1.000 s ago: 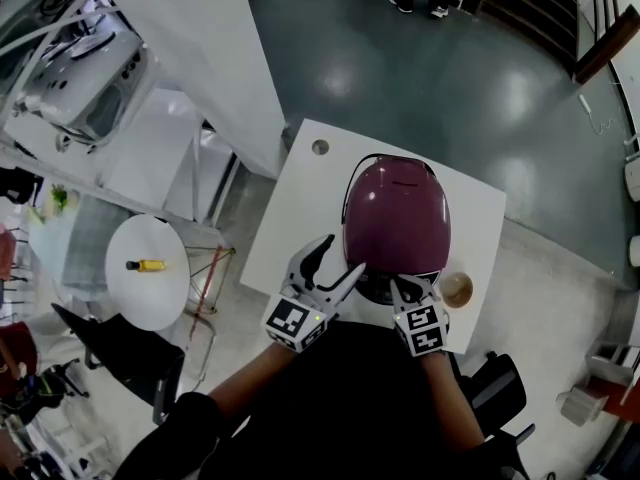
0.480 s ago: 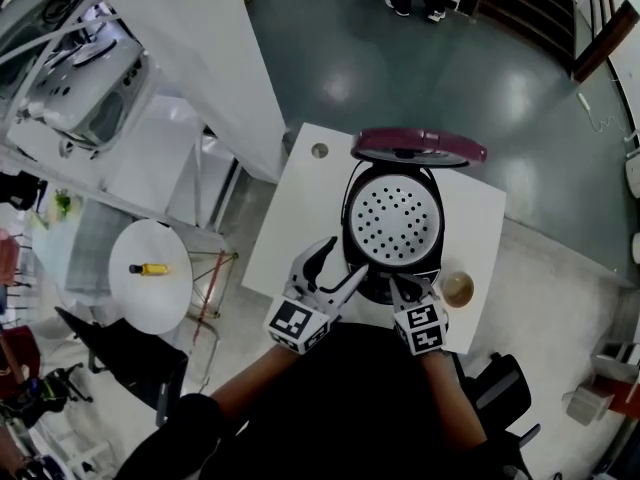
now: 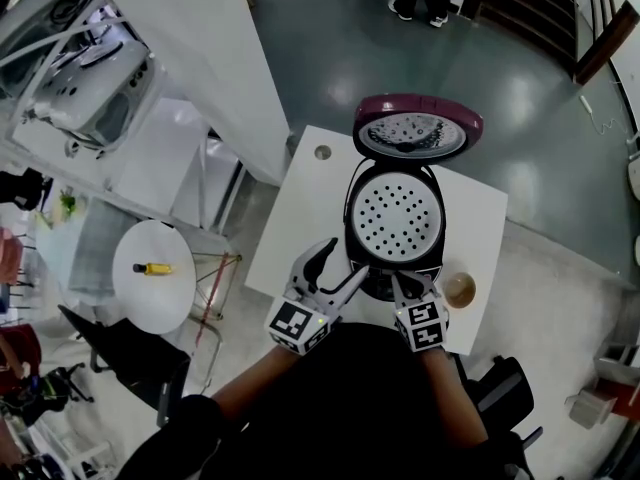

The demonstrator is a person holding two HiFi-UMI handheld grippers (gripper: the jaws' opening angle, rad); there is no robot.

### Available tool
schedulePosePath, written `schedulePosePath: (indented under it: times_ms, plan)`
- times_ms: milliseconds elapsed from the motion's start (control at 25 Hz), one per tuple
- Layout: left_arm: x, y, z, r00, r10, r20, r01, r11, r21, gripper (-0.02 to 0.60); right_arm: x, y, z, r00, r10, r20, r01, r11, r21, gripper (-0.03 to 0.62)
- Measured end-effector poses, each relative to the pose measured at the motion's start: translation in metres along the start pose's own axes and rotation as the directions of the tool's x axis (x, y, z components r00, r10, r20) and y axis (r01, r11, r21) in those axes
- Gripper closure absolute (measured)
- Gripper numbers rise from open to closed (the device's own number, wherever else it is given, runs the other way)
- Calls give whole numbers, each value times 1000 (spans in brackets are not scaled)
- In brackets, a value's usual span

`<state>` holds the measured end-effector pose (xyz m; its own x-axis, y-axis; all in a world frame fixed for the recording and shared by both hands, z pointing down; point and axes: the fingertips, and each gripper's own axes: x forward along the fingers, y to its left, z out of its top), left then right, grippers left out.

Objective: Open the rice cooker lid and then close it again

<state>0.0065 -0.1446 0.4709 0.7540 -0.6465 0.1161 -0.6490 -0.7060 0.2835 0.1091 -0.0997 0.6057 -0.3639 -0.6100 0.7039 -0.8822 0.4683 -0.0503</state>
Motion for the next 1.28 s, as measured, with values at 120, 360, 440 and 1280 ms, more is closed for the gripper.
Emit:
schedulePosePath:
  times_ms: [120, 360, 440, 1280]
  plan:
    - [-3, 0, -1, 1000, 6, 2, -6, 1000, 1, 311, 0, -1, -1, 1000, 1, 9, -1, 1000, 15, 594]
    - [-8, -1, -3, 1000, 18, 2, -18, 1000, -3, 311, -1, -4, 3, 996, 23, 88, -29, 997, 71, 594]
    - [-9, -1, -2, 1000, 22, 6, -21, 1000, -5, 311, -2, -5, 4, 993, 23, 116, -33, 996, 84, 594]
    - [11, 2, 49, 998, 23, 56, -28, 995, 95, 311, -39, -2, 2, 979, 35, 203, -66, 987, 149, 594]
